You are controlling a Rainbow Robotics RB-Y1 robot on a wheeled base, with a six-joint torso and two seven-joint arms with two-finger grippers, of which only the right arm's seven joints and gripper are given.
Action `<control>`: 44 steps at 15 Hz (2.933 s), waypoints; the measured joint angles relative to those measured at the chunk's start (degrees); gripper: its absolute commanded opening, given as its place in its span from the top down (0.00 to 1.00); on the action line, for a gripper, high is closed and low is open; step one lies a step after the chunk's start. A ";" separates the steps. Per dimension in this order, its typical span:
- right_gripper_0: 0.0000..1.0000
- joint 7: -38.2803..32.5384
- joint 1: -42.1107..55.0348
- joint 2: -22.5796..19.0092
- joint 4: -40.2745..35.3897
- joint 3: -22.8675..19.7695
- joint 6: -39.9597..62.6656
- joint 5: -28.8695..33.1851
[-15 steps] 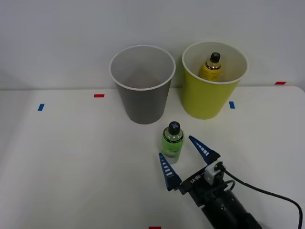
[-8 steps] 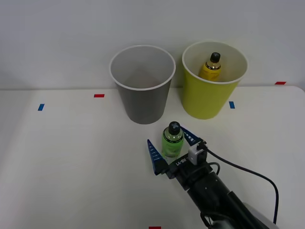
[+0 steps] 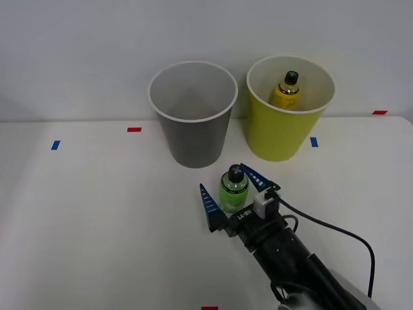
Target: Put cans in the gray bin, plastic bottles in the light green bin
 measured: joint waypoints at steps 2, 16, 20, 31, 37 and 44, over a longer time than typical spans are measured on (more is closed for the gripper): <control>0.62 0.53 0.34 0.01 0.00 -0.14 0.02 -0.01; 1.00 2.80 1.76 0.56 0.00 -1.00 -2.08 -0.11; 1.00 2.34 7.96 -0.29 -4.72 -2.36 -6.64 -0.29; 1.00 -0.44 19.20 -6.32 -31.97 -12.04 0.30 -18.94; 1.00 -1.16 8.49 -5.31 -32.19 -17.22 2.10 -29.31; 1.00 -0.62 -7.16 -0.06 -25.02 -29.12 17.68 -36.06</control>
